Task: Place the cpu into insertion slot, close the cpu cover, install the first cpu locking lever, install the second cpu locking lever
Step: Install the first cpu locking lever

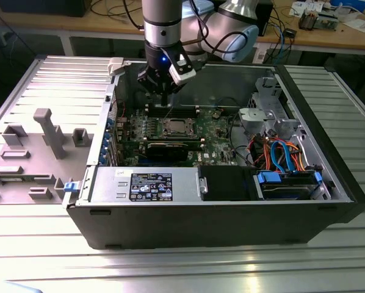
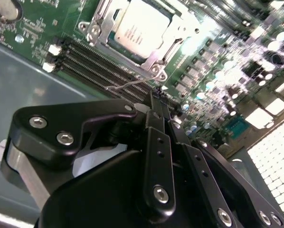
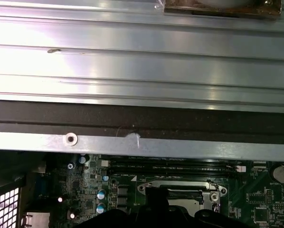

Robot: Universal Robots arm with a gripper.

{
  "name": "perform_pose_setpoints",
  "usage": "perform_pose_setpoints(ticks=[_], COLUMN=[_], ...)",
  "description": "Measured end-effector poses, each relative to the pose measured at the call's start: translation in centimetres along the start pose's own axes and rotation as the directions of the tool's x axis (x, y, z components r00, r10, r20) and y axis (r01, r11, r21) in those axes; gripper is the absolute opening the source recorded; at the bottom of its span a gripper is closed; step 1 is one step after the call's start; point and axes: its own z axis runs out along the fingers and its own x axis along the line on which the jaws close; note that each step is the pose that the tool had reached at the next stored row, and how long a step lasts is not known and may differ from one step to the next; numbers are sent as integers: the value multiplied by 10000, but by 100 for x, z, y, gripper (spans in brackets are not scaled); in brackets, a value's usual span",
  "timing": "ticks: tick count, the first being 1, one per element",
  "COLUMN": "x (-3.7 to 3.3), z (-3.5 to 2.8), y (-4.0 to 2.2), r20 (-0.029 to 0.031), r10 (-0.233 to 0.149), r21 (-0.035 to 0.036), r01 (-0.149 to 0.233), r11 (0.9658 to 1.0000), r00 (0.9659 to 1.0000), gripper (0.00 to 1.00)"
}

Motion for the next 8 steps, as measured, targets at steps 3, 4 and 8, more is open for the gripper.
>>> perform_pose_setpoints(ticks=[3, 4, 8], x=[-26, -41, -80], z=[10, 16, 40], y=[-2, -3, -6], r20=[1, 0, -2], r10=[5, 5, 6], r21=[-1, 0, 2], r01=[-5, -5, -6], r11=[10000, 10000, 10000], r00=[10000, 10000, 10000], gripper=[11, 11, 11])
